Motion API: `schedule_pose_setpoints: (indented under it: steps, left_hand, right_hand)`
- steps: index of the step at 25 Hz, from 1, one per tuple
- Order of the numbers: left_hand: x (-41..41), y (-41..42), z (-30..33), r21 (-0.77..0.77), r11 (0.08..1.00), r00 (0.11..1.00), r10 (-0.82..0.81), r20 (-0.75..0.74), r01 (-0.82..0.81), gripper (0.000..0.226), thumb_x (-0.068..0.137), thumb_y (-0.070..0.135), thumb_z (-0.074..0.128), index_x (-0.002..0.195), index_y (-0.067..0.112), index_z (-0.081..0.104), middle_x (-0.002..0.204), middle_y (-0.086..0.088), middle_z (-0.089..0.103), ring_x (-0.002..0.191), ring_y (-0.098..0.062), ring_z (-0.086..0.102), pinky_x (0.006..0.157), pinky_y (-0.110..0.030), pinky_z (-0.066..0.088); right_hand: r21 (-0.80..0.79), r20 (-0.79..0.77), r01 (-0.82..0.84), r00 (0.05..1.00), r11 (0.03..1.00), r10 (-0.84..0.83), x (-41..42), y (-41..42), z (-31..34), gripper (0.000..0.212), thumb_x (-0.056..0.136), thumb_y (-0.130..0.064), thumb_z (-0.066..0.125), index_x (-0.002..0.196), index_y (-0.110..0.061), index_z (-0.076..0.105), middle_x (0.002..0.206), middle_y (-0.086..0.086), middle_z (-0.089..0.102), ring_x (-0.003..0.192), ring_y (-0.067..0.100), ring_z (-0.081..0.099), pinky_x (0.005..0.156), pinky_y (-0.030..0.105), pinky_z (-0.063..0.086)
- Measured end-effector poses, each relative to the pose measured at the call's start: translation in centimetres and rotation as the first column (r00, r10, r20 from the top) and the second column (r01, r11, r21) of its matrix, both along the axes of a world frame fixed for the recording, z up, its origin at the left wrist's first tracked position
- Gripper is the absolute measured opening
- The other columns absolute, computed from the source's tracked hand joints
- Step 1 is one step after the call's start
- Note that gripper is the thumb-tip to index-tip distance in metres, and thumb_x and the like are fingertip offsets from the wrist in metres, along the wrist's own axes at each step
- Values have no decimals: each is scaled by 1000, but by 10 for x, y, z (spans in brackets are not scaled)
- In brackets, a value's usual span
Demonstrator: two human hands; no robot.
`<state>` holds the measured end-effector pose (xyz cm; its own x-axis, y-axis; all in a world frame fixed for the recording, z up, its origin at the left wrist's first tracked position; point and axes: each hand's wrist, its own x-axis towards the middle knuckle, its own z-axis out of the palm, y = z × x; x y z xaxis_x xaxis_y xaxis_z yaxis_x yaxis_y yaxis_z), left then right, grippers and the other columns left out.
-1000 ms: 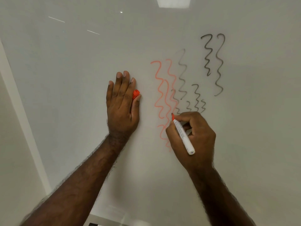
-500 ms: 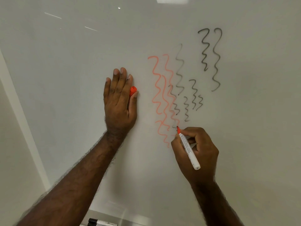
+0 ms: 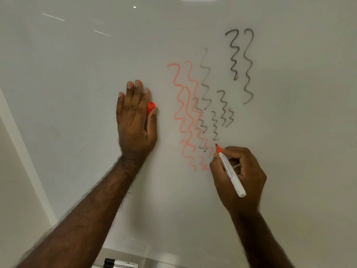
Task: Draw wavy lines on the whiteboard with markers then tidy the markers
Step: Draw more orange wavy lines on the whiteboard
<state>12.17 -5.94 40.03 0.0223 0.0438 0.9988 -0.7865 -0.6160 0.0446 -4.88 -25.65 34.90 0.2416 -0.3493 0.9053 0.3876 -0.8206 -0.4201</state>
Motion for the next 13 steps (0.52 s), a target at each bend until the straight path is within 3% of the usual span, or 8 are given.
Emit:
schedule_pose_setpoints:
  steps: [9, 13]
  left_hand:
    - [0, 0, -2, 9, 1000, 1000, 2, -7, -2, 41, 106, 5, 54, 144, -10, 51, 155, -29, 44, 149, -46, 37, 122, -66, 28]
    - [0, 0, -3, 7, 1000, 1000, 5, -14, -5, 42, 105, 6, 55, 144, -9, 51, 155, -29, 44, 149, -45, 37, 121, -66, 28]
  right_hand:
    - [-33, 33, 65, 997, 997, -64, 0, -2, -12, 9, 88, -8, 79, 89, -6, 70, 81, 0, 68, 67, 15, 62, 62, 24, 52]
    - [37, 13, 85, 996, 996, -85, -3, -3, -26, 6, 88, -11, 74, 89, -8, 70, 80, -2, 67, 67, 14, 62, 62, 22, 51]
